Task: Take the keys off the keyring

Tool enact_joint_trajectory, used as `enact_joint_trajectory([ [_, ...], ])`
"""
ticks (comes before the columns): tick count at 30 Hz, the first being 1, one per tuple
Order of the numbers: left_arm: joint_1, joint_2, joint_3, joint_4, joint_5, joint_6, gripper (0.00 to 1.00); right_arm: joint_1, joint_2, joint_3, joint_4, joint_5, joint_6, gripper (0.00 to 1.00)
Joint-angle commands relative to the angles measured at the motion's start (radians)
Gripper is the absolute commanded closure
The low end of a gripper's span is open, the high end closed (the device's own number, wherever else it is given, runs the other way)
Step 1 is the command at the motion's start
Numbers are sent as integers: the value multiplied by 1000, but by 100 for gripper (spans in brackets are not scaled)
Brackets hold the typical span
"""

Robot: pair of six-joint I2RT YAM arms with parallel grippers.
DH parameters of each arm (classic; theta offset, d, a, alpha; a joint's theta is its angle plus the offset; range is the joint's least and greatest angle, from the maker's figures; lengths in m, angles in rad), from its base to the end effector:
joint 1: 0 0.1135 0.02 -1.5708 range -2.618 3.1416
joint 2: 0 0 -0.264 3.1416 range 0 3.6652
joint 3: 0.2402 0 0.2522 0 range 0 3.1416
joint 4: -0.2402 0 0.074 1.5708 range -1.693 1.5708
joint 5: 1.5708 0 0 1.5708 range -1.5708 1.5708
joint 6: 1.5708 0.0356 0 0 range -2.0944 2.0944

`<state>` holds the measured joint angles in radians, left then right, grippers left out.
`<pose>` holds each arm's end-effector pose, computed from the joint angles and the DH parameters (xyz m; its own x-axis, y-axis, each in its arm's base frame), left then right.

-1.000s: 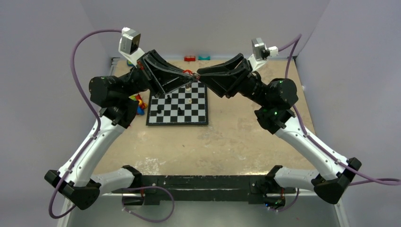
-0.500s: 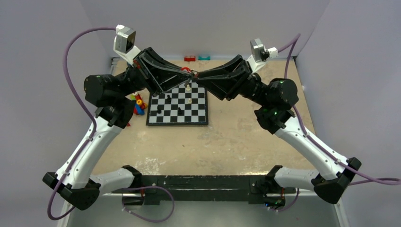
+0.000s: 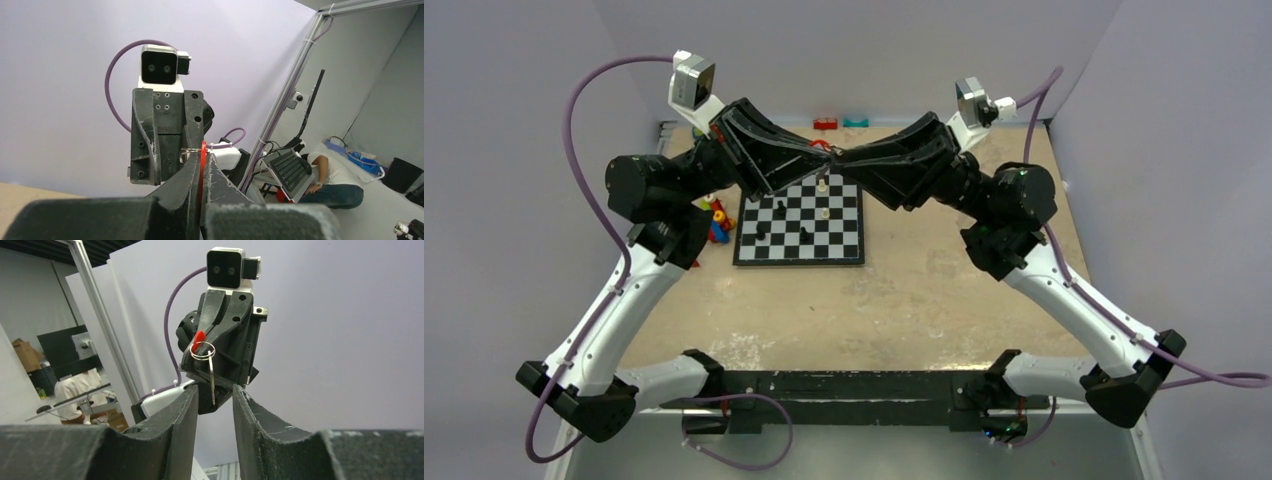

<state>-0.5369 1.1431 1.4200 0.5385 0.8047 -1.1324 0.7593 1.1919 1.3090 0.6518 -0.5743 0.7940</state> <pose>0.1565 -0.1230 0.5502 -0.4399 -0.4687 -0.7660 0.8972 -0.1915 -0.3980 0.1559 0.1746 0.5192 -0.2606 0.5782 -0.7732 -0.9633 -0.1029 0.2477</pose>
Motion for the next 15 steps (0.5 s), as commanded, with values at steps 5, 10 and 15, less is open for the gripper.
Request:
enact_joint_trajectory([
  [5, 5, -3, 12, 57, -17, -1, 100, 5, 13, 61, 41, 13, -7, 66],
  [10, 6, -2, 1, 67, -13, -5, 100, 5, 17, 71, 30, 6, -7, 68],
  [15, 6, -3, -24, 88, -3, -22, 100, 6, 21, 70, 33, 2, -4, 70],
])
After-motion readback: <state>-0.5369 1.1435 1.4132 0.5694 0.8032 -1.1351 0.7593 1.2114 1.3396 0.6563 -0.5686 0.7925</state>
